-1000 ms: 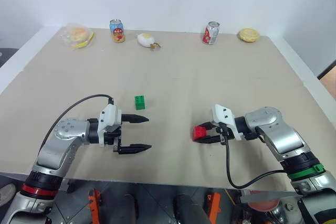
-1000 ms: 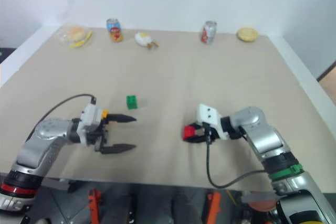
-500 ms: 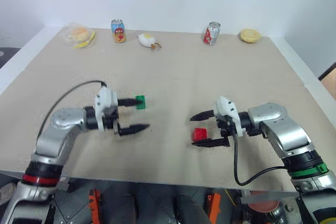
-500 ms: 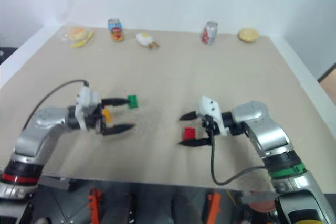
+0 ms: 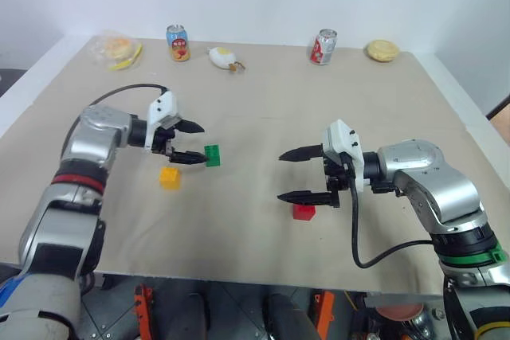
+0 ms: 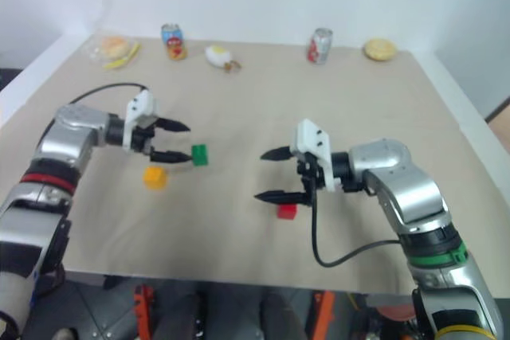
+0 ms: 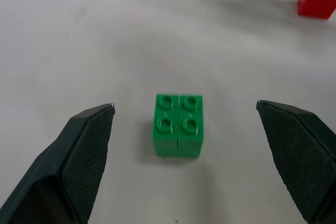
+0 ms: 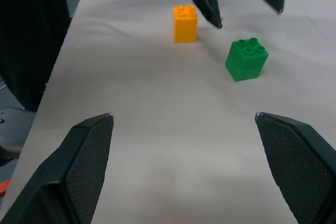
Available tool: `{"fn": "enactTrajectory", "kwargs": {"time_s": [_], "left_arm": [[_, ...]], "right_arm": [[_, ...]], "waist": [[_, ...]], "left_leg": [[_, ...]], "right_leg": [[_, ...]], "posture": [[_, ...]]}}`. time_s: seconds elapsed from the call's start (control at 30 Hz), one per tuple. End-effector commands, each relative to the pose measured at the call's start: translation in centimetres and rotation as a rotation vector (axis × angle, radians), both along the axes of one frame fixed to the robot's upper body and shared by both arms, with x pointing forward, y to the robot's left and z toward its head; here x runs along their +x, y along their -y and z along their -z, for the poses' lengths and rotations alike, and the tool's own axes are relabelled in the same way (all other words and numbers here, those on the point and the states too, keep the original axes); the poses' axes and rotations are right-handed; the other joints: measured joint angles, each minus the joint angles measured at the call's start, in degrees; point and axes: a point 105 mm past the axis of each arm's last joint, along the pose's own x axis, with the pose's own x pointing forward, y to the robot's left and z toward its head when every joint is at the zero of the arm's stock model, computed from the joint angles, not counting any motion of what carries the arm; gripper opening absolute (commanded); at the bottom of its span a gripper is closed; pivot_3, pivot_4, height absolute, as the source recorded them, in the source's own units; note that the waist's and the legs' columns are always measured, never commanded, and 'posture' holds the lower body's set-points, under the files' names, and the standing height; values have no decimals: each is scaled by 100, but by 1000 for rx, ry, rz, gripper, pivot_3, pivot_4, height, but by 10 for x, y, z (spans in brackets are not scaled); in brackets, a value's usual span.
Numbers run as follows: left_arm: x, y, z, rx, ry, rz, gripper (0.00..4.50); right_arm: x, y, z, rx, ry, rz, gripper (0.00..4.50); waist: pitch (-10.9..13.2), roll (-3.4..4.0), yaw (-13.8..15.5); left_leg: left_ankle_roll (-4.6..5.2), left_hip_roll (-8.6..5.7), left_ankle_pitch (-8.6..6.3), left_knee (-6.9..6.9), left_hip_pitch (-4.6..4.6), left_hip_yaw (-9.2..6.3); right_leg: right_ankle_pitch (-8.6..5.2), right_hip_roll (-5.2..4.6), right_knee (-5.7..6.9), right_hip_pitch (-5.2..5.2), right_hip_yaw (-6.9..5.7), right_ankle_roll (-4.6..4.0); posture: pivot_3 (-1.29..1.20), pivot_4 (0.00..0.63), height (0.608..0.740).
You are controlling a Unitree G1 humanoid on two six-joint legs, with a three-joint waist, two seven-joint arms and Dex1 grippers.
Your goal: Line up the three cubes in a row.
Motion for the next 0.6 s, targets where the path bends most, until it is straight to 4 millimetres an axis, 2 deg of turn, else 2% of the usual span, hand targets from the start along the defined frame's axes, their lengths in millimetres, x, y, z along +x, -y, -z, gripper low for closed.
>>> {"fn": "enactTrajectory", "kwargs": {"time_s": [0.03,0.3,0.4,0.6], "left_arm": [[6,1,0,89,23,13,4500],[12,15,12,141,22,18,4500],[14,17,13,146,23,6,3641],[14,17,15,153,28,8,1594]], "right_arm": [[-6,0,-17,32,69,17,4464],[-12,4,-19,46,77,70,4464],[-13,5,-20,47,79,84,4500],[-14,6,-22,62,79,101,4500]], "waist": [[0,0,1],[0,0,-6],[0,0,-3],[0,0,-3]], "left_leg": [[0,0,0,2,-9,-3],[-1,0,1,8,-17,-24],[-1,0,3,14,-17,-30],[0,0,6,31,-16,-35]], "right_leg": [[1,0,0,-7,-2,-1],[1,3,5,-6,-18,0],[1,4,14,-6,-21,1],[1,6,38,-6,-24,1]], "posture": [[0,150,733],[0,150,733],[0,150,733],[0,150,733]]}}
